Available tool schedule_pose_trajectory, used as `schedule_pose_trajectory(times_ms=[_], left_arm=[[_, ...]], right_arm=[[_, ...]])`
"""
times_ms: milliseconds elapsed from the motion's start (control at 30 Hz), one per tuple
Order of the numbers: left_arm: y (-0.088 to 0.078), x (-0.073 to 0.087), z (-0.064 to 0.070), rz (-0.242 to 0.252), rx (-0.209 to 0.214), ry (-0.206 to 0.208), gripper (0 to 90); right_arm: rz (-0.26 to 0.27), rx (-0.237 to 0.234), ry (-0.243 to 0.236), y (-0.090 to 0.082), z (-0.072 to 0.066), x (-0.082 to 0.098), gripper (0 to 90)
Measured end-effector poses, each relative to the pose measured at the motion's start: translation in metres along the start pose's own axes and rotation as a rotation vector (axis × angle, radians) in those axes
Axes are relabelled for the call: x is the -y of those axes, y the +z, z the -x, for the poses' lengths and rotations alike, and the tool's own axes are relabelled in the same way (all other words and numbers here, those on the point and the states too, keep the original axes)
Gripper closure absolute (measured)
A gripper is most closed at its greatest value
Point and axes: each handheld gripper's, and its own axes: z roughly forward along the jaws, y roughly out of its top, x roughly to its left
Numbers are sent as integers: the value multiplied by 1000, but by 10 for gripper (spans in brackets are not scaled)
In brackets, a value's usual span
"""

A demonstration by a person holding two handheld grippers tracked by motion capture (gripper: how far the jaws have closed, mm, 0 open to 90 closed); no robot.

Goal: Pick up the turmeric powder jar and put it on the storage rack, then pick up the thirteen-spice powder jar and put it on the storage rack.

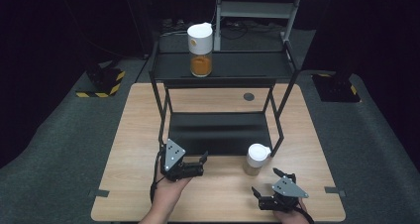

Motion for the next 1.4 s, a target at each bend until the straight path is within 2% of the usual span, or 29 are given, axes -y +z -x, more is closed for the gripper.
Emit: schedule_pose_trajectory(times_ms=[233, 300, 433, 567, 633, 700, 733, 800, 833, 867, 933, 1033, 1133, 1300, 1400], left_arm=[[3, 27, 2, -68, 4, -19, 3], [4, 32, 2, -81, 1, -12, 3], [7, 48, 1, -152, 2, 16, 3], [8, 56, 0, -182, 2, 29, 3], [11, 56, 2, -230, -3, 60, 4], [9, 59, 5, -210, -8, 104, 3], [9, 58, 7, -216, -5, 120, 3], [10, 58, 13, -225, -7, 174, 3], [10, 57, 18, -237, -3, 218, 3], [10, 57, 18, -237, -3, 218, 3], [12, 55, 23, -255, -2, 260, 3], [14, 53, 24, -272, -5, 264, 6], [13, 53, 23, -266, -4, 267, 7], [10, 57, 25, -247, 21, 317, 7], [11, 56, 28, -254, 19, 337, 7]], right_arm=[[0, 2, -1, 0, -1, 0, 0], [0, 3, -1, 0, -1, 0, 0], [3, 8, -2, 0, -2, 1, 0], [0, 10, -7, 0, -2, 0, 0], [-2, 10, -9, 0, -3, 0, 0], [1, 10, -7, 0, -2, 0, 0], [2, 9, -4, 0, -2, 0, 0], [1, 5, -3, 0, -1, 0, 0], [2, 4, -5, 0, -1, 0, 0], [2, 4, -5, 0, -1, 0, 0], [13, 5, -15, -1, -2, 2, 0], [25, 16, -4, -3, -4, 5, 0], [16, 13, 7, -2, -4, 3, 0], [6, 19, -1, -1, -6, 1, 0], [7, 22, 8, -1, -7, 1, 0]])
